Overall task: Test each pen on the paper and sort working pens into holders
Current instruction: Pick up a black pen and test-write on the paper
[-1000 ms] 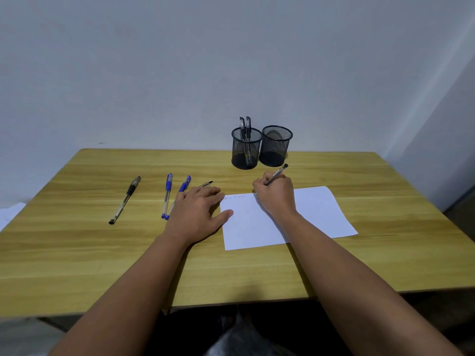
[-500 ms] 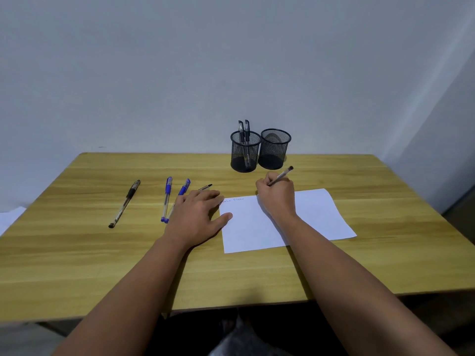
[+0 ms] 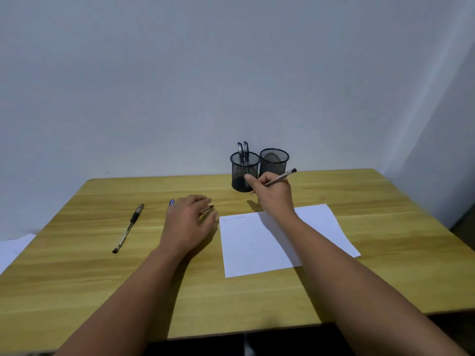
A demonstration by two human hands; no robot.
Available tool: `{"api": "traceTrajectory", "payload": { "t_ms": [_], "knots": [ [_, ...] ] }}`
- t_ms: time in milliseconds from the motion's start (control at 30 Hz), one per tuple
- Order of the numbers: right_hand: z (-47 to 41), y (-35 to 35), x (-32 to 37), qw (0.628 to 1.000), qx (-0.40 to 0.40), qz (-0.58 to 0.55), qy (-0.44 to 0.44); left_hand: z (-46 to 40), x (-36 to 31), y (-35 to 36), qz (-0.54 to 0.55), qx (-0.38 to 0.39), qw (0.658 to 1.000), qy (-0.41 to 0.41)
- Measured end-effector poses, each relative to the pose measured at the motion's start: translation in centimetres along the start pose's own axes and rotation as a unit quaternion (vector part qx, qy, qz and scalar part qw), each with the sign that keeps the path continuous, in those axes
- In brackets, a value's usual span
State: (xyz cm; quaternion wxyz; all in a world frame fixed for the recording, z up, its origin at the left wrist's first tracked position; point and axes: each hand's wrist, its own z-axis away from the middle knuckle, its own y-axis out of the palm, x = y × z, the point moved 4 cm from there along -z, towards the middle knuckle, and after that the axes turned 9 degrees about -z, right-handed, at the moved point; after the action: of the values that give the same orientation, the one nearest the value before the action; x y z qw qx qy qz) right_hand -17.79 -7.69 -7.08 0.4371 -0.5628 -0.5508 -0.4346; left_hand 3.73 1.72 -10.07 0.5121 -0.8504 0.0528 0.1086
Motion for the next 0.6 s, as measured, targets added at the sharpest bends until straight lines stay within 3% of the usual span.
{"api": "traceTrajectory", "payload": {
  "t_ms": [100,200,600],
  "knots": [
    [0.4,0.0,0.5,1.0,0.013,-0.008,0.015,-1.1,0.6,-0.4,-0.119,0.078,0.989,-0.049],
    [1.0,-0.2,0.8,0.998,0.039,-0.033,0.048,-1.4,1.0,-0.4,-0.157,0.129,0.976,-0.072],
    [3.2,-2.0,1.3,0.986,0.069,-0.083,0.124,-0.8,-0.2,-1.0,-0.089,0.052,0.992,-0.069]
  ]
}}
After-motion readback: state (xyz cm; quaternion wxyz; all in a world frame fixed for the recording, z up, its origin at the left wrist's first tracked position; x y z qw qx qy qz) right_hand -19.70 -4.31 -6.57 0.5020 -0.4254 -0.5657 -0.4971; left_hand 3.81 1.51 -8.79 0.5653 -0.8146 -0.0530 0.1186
